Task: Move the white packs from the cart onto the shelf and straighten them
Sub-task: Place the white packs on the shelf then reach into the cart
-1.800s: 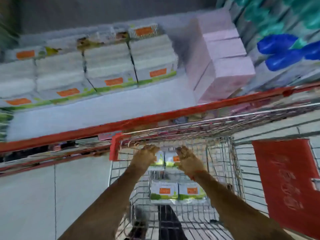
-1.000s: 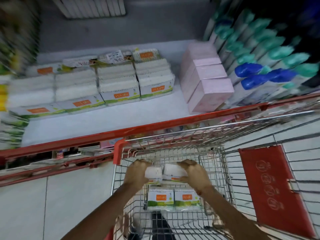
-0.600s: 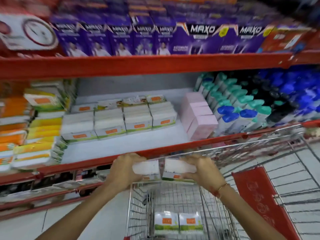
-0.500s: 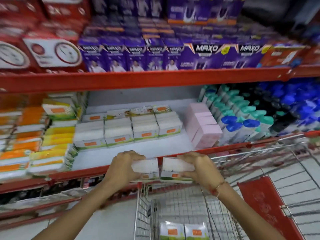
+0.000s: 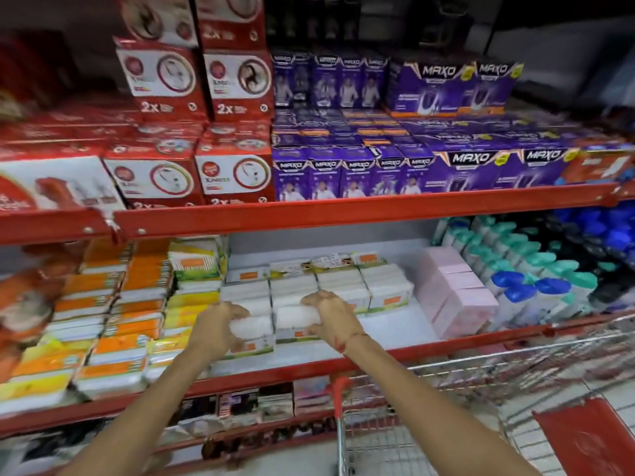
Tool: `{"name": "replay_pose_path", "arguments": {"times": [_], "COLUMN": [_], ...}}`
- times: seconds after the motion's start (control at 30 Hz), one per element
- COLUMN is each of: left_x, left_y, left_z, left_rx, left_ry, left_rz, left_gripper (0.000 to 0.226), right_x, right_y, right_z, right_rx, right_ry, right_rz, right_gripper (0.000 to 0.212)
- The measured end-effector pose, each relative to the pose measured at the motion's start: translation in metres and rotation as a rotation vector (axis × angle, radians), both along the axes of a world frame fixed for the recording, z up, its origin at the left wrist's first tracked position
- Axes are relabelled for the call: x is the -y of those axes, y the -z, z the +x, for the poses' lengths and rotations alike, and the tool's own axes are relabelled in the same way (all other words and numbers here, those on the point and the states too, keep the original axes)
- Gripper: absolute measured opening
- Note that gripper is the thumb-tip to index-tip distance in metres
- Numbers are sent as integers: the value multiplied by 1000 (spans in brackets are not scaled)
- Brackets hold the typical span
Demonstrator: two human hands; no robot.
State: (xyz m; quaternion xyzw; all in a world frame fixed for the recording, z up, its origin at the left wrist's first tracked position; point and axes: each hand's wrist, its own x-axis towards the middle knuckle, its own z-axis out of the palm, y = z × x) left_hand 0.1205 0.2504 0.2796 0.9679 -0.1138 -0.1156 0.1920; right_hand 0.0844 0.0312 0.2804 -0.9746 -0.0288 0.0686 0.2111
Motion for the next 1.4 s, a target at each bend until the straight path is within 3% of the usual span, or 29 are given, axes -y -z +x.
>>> {"name": "replay_pose_path", "arguments": {"times": [0.47, 0.77, 0.87, 1.0, 1.1, 1.23, 1.4], "left_x": [-14, -12, -3, 24, 59, 118, 197], "left_y": [35, 40, 42, 51, 61, 83, 127], "left_z": [-4, -12, -26, -57, -77, -96, -121], "left_rx": [-47, 33, 115, 325, 402, 372, 156], "left_ry": [8, 68, 121, 233, 275, 380, 505], "left_rz": [-6, 27, -34, -191, -276, -326, -278], "left_gripper": [67, 72, 66, 42, 28, 18, 15], "right_x": [-20, -18, -9, 14, 38, 83, 146], "right_y": [25, 33, 37, 55, 72, 104, 154], "right_z": [10, -1, -18, -55, -83, -116, -162], "right_rx": [-150, -108, -6, 248, 305, 263, 51], "right_ry": [-34, -64, -14, 74, 109, 158, 212], "right_rz": [-75, -83, 22, 137, 153, 134, 111], "right_gripper": [62, 66, 59, 30, 15, 7, 9]}}
